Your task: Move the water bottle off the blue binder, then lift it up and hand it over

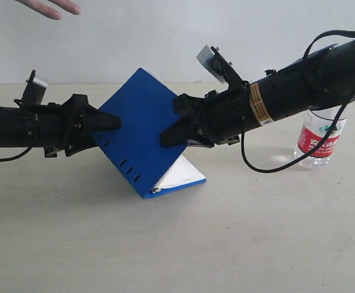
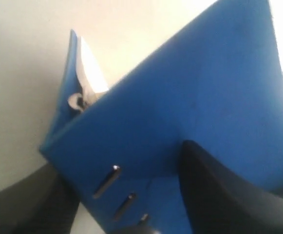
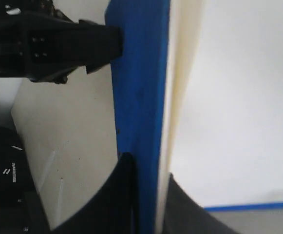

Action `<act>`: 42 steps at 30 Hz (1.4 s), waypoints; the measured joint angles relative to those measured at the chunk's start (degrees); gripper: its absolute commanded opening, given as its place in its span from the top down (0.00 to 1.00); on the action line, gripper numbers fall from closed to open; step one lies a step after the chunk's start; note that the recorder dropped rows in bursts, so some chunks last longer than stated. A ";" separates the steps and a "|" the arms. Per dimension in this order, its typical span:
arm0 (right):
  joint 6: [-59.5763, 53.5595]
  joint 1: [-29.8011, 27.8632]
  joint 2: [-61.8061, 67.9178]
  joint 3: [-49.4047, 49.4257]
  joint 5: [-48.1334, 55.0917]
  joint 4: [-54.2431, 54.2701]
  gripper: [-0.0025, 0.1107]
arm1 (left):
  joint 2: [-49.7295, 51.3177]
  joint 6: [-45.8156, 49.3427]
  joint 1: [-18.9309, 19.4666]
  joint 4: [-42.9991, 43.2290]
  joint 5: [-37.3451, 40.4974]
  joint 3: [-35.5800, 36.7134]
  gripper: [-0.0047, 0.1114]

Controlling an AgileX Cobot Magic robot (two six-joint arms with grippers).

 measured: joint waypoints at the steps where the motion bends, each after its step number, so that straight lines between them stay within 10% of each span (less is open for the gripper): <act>1: 0.00 0.07 0.89 0.00 -0.53 0.00 0.98 | -0.40 0.00 0.00 -0.15 -0.27 -0.23 0.53; 16: -4.83 -0.35 8.30 0.09 -1.95 2.88 0.98 | -5.73 2.08 -4.19 -0.81 -9.64 -0.48 0.54; 23: -5.44 -0.48 9.38 0.57 -1.43 1.12 0.98 | -5.76 7.26 -10.42 -0.81 -23.04 -0.47 0.92; 37: -7.10 -0.02 11.01 1.90 -4.51 -2.40 0.98 | -7.57 14.83 -10.74 -0.91 -10.06 -1.75 0.92; 42: -8.70 -0.02 11.01 1.90 -4.05 -2.40 0.83 | -7.57 15.24 -10.74 -0.91 -7.40 -1.65 0.92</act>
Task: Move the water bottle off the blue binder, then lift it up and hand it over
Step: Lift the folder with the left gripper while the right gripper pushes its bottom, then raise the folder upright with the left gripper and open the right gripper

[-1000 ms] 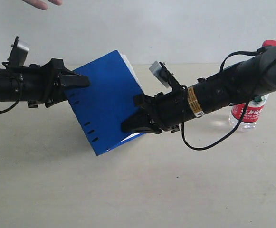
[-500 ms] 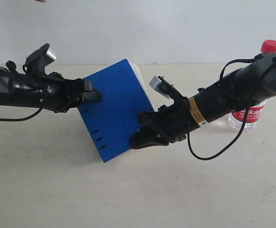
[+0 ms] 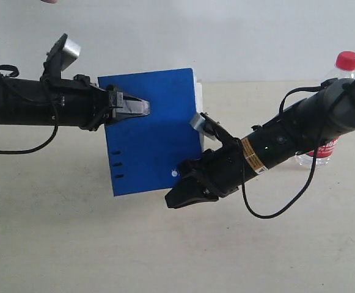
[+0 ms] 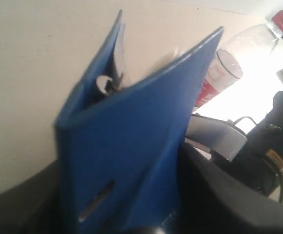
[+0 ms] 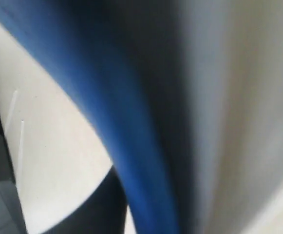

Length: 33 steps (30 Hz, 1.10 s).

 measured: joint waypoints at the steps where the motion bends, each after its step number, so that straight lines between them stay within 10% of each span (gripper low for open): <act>1: -0.13 0.00 0.00 0.00 0.50 0.00 0.83 | 0.00 0.00 0.00 0.00 1.33 0.00 0.92; 8: -0.89 1.16 0.09 -0.12 2.49 0.00 0.95 | -0.23 -0.15 -1.62 0.00 -6.00 0.00 0.92; 15: -1.57 1.31 0.36 -0.22 1.42 0.00 0.24 | -2.04 0.52 -0.25 0.00 -2.65 -0.46 0.92; 33: -0.71 1.28 -1.09 -1.68 -11.71 2.71 0.24 | -8.79 1.05 2.98 6.48 6.80 0.23 0.92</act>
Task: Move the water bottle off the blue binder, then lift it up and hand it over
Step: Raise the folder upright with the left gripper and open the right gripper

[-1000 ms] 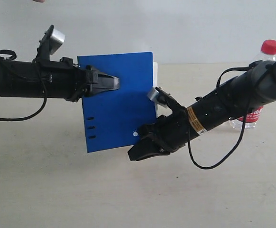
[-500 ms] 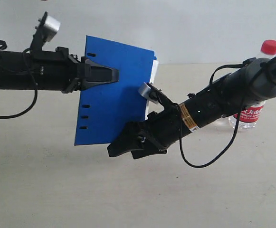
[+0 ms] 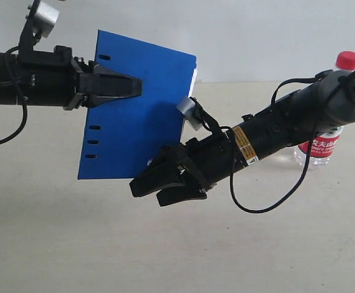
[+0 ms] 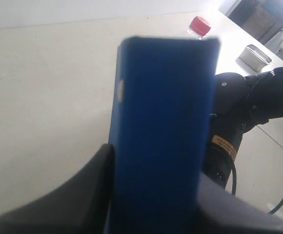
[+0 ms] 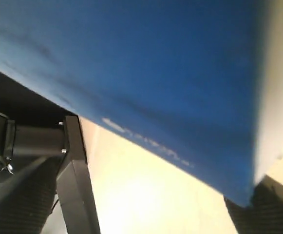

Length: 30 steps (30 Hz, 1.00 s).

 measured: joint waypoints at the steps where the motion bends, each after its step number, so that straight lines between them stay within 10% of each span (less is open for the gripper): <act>1: 0.00 0.00 0.00 0.00 0.23 0.00 0.24 | 0.00 0.00 0.10 0.00 0.24 0.00 0.92; 30: -1.32 -1.68 0.00 0.00 20.34 -0.56 0.26 | -8.10 0.62 0.37 5.52 -6.03 0.74 0.92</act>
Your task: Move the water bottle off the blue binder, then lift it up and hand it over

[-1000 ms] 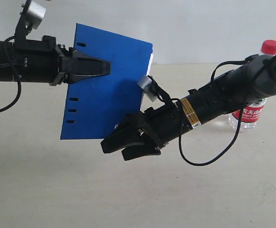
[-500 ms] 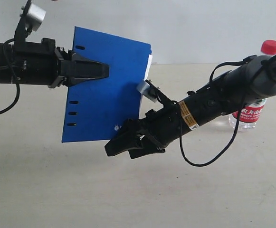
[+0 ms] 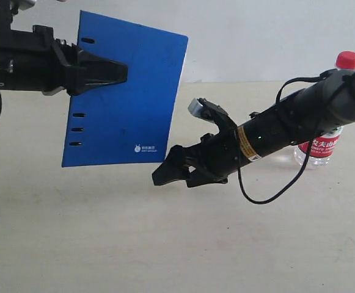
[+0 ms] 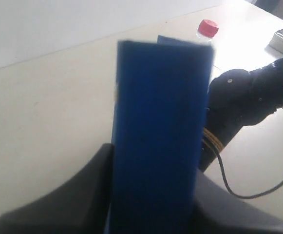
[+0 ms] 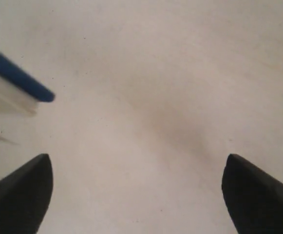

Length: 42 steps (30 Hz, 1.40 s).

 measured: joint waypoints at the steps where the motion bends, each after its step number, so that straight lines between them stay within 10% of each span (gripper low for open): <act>1: 0.00 -0.50 0.00 0.00 0.00 0.00 0.31 | -0.46 -0.29 0.00 0.87 -0.09 0.00 0.92; 7: 0.22 -4.14 0.00 0.00 -8.29 0.39 0.97 | -3.18 -4.49 0.00 6.65 -0.35 0.40 0.92; 24: -4.65 -4.76 -10.58 0.00 -18.19 0.27 0.98 | -18.86 0.46 0.00 -7.83 -19.51 17.53 0.92; 42: -3.35 -4.76 -17.12 -0.04 -17.96 0.37 0.98 | -11.05 -2.98 -5.04 -8.60 -20.01 8.19 0.92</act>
